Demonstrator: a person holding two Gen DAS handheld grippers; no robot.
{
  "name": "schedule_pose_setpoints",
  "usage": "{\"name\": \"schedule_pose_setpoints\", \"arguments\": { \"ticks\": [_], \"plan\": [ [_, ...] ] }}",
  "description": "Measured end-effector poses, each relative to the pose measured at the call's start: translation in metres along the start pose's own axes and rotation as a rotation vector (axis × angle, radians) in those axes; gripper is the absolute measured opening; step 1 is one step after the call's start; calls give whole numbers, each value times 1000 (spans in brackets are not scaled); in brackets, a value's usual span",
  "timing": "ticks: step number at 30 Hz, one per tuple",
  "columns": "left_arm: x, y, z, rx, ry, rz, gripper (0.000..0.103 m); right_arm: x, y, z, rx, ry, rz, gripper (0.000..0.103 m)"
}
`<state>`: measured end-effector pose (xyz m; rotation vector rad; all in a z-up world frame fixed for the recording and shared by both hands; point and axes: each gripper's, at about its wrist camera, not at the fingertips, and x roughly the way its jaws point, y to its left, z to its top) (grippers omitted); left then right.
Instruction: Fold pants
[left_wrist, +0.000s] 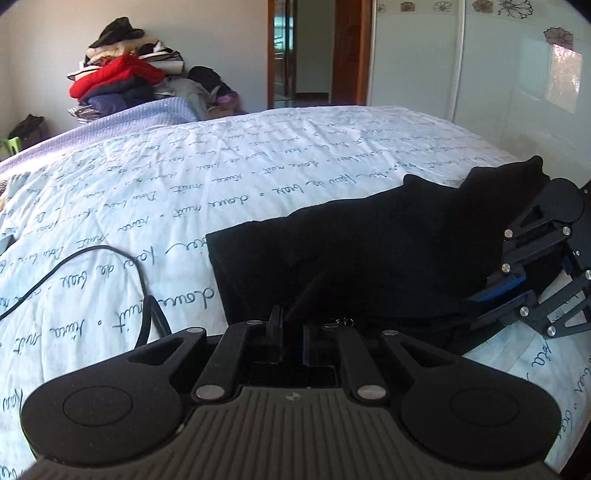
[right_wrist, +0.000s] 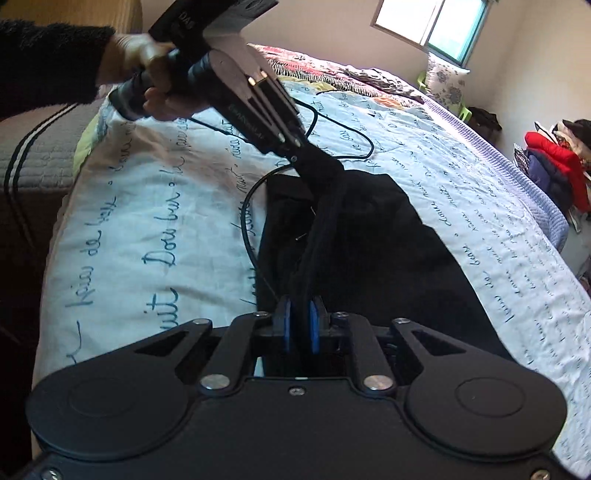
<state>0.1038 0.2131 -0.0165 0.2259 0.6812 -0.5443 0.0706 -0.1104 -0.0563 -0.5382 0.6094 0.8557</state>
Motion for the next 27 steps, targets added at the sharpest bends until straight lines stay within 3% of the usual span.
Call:
{"name": "schedule_pose_setpoints", "arguments": {
  "ticks": [4, 6, 8, 9, 13, 14, 16, 18, 21, 24, 25, 27],
  "plan": [
    [-12, -7, -2, 29, -1, 24, 13, -10, 4, 0, 71, -49, 7, 12],
    [-11, -8, -8, 37, 60, 56, 18, 3, 3, -3, 113, -4, 12, 13],
    [-11, -7, -14, 40, 121, 120, 17, 5, 3, -9, 168, -50, -18, 27],
    [-16, -6, -17, 35, 132, 149, 22, 0, 4, -9, 200, -57, -17, 31],
    [-58, -5, -21, -26, 102, 202, 29, -81, 7, -24, 322, -246, 67, 31],
    [-70, -7, -18, -38, 83, 214, 31, -108, 8, -31, 347, -299, 79, 36],
    [-94, -15, -8, -61, 18, 242, 45, -160, 12, -47, 379, -356, 69, 47],
    [-120, -22, 3, -99, -77, 264, 52, -208, 15, -64, 417, -376, 30, 58],
    [-162, -26, 20, -216, -236, 311, 61, -270, 15, -90, 549, -381, -48, 61],
    [-216, -27, 40, -368, -436, 415, 79, -327, 20, -114, 627, -488, -53, 66],
    [-236, -26, 47, -417, -494, 464, 89, -343, 25, -120, 633, -524, -65, 68],
    [-270, -27, 62, -497, -579, 577, 99, -364, 34, -128, 630, -565, -102, 72]
  ]
}}
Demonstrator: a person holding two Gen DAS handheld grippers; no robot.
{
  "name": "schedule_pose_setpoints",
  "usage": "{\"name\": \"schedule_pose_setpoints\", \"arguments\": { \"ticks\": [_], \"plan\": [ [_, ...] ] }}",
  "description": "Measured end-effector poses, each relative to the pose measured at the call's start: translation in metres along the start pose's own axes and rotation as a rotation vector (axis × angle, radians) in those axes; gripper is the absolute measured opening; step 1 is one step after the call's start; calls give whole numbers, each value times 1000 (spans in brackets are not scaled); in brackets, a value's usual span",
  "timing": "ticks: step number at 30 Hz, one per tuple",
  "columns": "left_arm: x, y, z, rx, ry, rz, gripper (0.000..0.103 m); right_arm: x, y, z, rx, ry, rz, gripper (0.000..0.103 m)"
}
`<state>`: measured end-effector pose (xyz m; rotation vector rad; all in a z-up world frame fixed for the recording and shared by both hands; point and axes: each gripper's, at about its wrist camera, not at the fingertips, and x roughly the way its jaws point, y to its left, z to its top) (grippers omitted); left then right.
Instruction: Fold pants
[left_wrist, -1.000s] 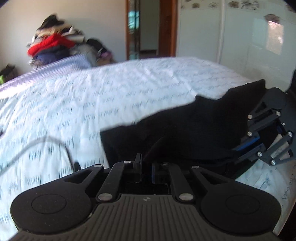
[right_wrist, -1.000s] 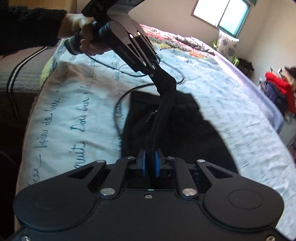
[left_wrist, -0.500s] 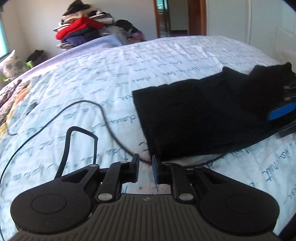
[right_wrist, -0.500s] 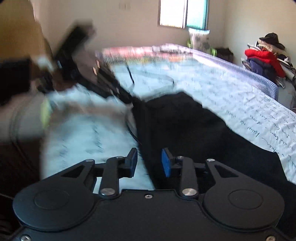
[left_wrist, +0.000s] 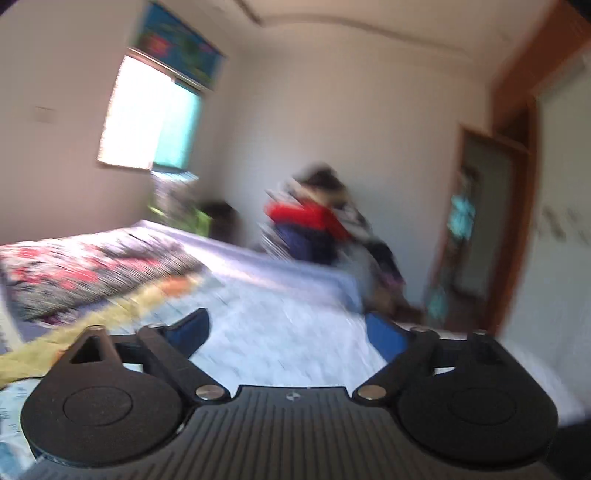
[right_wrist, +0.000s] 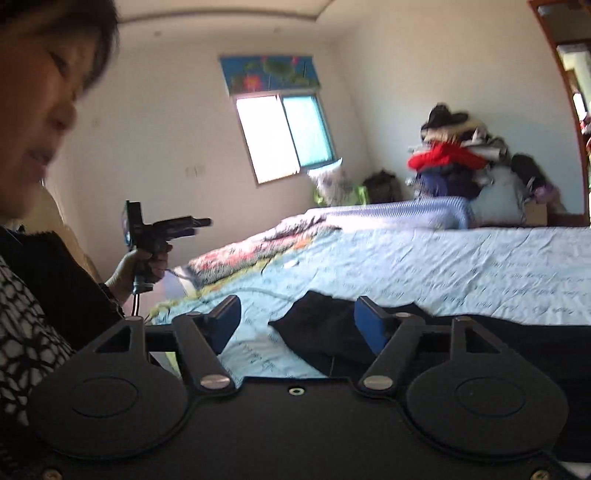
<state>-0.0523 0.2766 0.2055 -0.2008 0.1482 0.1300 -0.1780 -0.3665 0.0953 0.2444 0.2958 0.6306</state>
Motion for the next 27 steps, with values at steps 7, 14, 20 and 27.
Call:
{"name": "schedule_pose_setpoints", "arguments": {
  "ticks": [7, 14, 20, 27],
  "plan": [
    [3, -112, 2, 327, 56, 23, 102, -18, -44, -10, 143, -100, -190, 76],
    [44, -279, -170, 255, 221, -494, 101, -23, -52, -5, 205, -192, -247, 77],
    [58, -367, -273, 417, 116, -617, 99, -53, -54, 9, 224, -264, -341, 79],
    [53, -311, -283, 672, 138, -602, 90, -49, -69, 16, 128, -265, -625, 85]
  ]
}}
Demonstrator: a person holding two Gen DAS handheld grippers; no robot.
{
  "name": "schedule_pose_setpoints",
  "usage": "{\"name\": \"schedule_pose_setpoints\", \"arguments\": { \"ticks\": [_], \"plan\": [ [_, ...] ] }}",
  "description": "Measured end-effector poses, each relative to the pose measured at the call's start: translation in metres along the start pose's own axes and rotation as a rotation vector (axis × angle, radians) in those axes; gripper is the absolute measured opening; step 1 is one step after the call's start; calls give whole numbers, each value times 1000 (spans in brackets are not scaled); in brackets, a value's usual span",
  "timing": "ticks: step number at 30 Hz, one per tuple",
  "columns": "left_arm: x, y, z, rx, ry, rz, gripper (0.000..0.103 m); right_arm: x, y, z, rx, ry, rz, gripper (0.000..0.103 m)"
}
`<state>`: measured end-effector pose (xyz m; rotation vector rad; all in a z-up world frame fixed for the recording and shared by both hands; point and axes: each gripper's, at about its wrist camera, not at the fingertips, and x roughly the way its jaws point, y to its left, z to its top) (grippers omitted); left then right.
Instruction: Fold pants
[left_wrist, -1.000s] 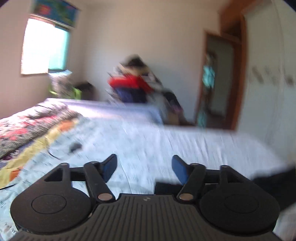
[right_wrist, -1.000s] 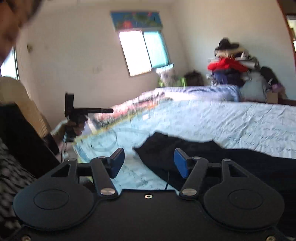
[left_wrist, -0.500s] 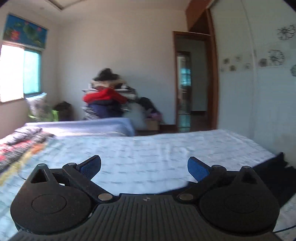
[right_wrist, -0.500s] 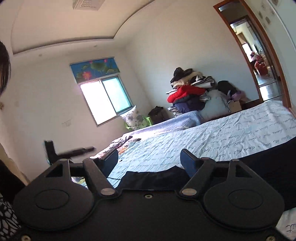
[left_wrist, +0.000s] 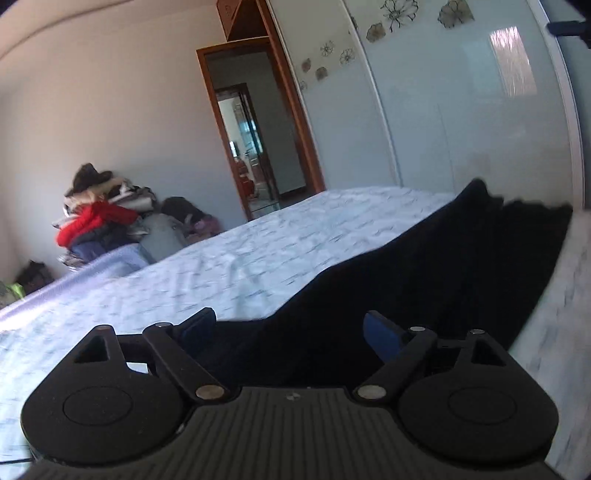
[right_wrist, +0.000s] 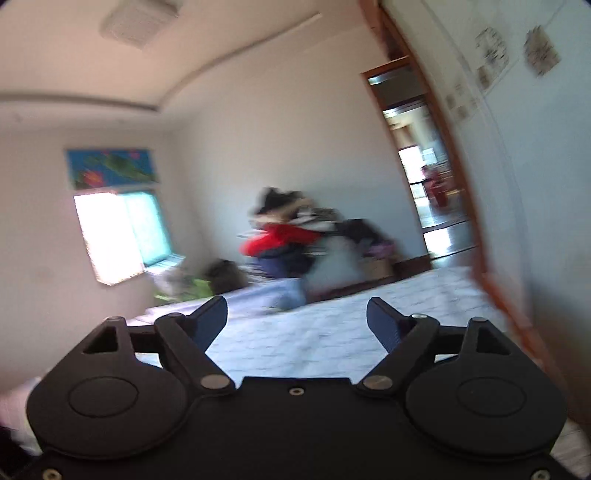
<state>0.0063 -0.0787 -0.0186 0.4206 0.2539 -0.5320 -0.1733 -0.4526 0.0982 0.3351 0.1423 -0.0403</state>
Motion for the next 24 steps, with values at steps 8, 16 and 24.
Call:
{"name": "schedule_pose_setpoints", "arguments": {
  "ticks": [8, 16, 24],
  "plan": [
    [-185, 134, -13, -271, 124, 287, 91, 95, 21, -65, -3, 157, 67, 85],
    [-348, 140, 86, -105, 113, 545, 97, 153, 97, -105, 56, 295, 345, 85],
    [-429, 123, 170, 59, 196, 824, 98, 162, 184, -150, 141, 420, 638, 85]
  ]
}}
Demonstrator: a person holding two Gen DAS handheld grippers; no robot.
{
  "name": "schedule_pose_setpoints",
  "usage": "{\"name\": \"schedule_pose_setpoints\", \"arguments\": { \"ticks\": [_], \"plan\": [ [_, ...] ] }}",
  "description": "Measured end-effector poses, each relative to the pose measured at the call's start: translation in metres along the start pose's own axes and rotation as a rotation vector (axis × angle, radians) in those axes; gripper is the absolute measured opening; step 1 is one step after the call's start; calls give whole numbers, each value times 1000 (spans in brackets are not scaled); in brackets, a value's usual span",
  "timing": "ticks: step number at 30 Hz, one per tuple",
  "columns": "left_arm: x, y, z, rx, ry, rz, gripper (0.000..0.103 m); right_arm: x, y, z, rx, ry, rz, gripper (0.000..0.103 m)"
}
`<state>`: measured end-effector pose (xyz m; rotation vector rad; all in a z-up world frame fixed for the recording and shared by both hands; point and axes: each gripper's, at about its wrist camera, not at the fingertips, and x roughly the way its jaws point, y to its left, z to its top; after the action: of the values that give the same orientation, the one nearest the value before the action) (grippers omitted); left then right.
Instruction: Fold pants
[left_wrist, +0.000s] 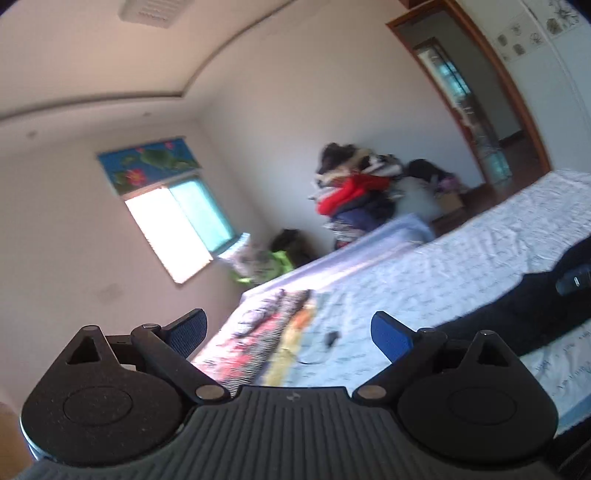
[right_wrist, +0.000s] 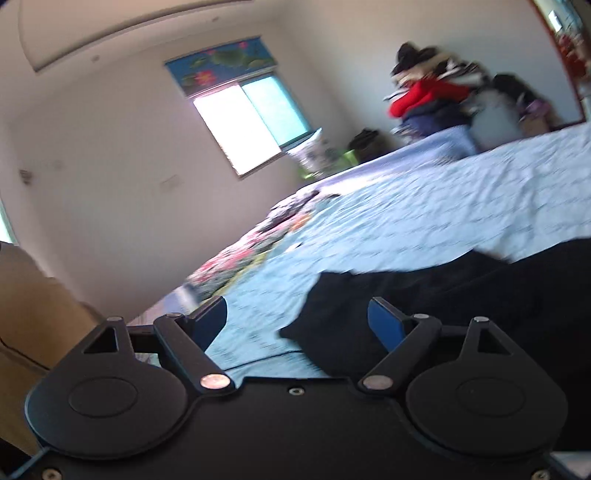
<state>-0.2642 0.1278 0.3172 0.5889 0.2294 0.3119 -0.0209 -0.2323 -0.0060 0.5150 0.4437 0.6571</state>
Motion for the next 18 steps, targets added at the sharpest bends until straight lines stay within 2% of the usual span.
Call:
{"name": "schedule_pose_setpoints", "arguments": {
  "ticks": [2, 4, 6, 7, 11, 12, 14, 15, 18],
  "plan": [
    [-15, 16, 18, -49, -22, 26, 99, 4, 9, -6, 11, 10, 35, 85],
    [-26, 31, 33, -86, -54, 0, 102, 1, 15, -8, 28, 1, 46, 86],
    [-28, 38, 49, -115, -74, 12, 102, -3, 18, -8, 52, -4, 54, 87],
    [-29, 38, 58, -114, -77, 12, 99, -6, 20, -7, 53, -11, 45, 87],
    [-50, 34, 90, -51, -130, 27, 100, -17, 29, 2, 46, -57, 28, 89],
    [-58, 33, 98, -29, -138, 46, 101, -17, 32, 5, 57, -64, 51, 89],
    [-82, 30, 110, 10, -172, 140, 101, -15, 41, 8, 51, -79, 107, 90],
    [-93, 32, 115, 8, -186, 158, 103, -12, 47, 9, 45, -77, 121, 90],
    [-107, 39, 124, -51, -170, 147, 103, -4, 62, 8, 22, -47, 189, 90]
  ]
}}
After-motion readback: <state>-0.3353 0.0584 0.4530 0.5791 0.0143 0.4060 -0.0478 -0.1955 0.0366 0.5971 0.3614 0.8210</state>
